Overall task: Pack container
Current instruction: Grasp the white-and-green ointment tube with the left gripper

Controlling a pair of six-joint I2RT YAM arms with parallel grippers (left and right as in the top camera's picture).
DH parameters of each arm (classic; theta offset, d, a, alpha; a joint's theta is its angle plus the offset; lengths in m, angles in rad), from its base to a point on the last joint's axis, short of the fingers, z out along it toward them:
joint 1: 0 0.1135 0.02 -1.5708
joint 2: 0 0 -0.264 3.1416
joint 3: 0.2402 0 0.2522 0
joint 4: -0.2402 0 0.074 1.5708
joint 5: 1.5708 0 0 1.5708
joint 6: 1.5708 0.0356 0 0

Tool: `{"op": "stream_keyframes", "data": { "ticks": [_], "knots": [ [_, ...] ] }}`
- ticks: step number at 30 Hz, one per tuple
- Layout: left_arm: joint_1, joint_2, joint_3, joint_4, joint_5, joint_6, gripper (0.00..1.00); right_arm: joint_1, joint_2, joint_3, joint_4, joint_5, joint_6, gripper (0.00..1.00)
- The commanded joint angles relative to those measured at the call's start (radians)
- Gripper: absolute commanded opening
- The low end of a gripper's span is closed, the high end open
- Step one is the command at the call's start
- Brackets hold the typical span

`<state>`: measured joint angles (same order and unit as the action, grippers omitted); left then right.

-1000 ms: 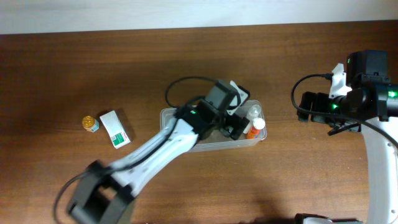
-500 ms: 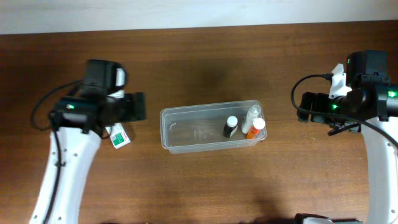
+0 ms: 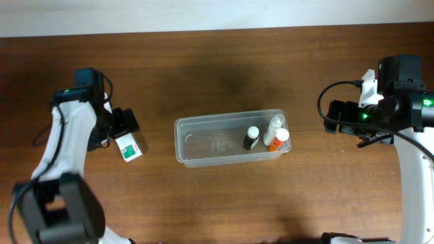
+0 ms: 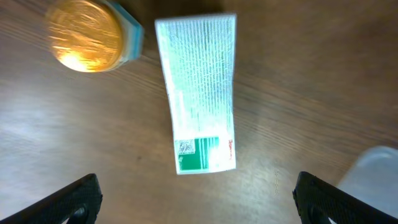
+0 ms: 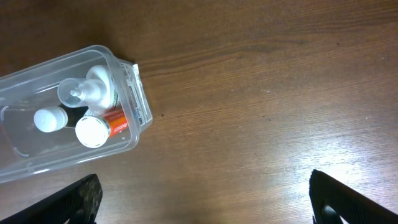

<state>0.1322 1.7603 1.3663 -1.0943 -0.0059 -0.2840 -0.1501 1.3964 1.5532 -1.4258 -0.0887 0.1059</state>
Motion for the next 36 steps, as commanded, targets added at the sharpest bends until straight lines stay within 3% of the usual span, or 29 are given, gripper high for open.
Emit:
{"op": "stream_keyframes", "data": {
  "ticks": [1, 11, 12, 13, 15, 24, 29, 36],
  "knots": [
    [0.003, 0.14, -0.006, 0.022, 0.053, -0.015, 0.99, -0.007, 0.003, 0.001, 0.001, -0.006, 0.003, 0.98],
    [0.002, 0.238, -0.006, 0.066, 0.039, -0.015, 0.98, -0.007, 0.003, 0.001, 0.001, -0.006, 0.003, 0.98],
    [0.002, 0.238, -0.006, 0.065, 0.037, -0.015, 0.93, -0.007, 0.003, 0.001, 0.001, -0.006, 0.003, 0.98],
    [0.002, 0.238, -0.006, 0.064, 0.037, -0.014, 0.79, -0.007, 0.003, 0.001, 0.001, -0.006, 0.003, 0.98],
    [0.002, 0.238, -0.006, 0.061, 0.037, -0.015, 0.69, -0.007, 0.003, 0.001, 0.001, -0.006, 0.003, 0.98],
    [0.002, 0.238, -0.006, 0.061, 0.036, -0.015, 0.43, -0.007, 0.003, 0.001, 0.001, -0.006, 0.003, 0.98],
    [0.001, 0.221, 0.007, 0.051, 0.037, -0.014, 0.36, -0.007, 0.003, 0.001, 0.001, -0.006, 0.003, 0.98],
    [-0.089, 0.039, 0.114, 0.003, 0.037, 0.008, 0.36, -0.007, 0.003, 0.001, 0.001, -0.006, 0.003, 0.98]
  ]
}}
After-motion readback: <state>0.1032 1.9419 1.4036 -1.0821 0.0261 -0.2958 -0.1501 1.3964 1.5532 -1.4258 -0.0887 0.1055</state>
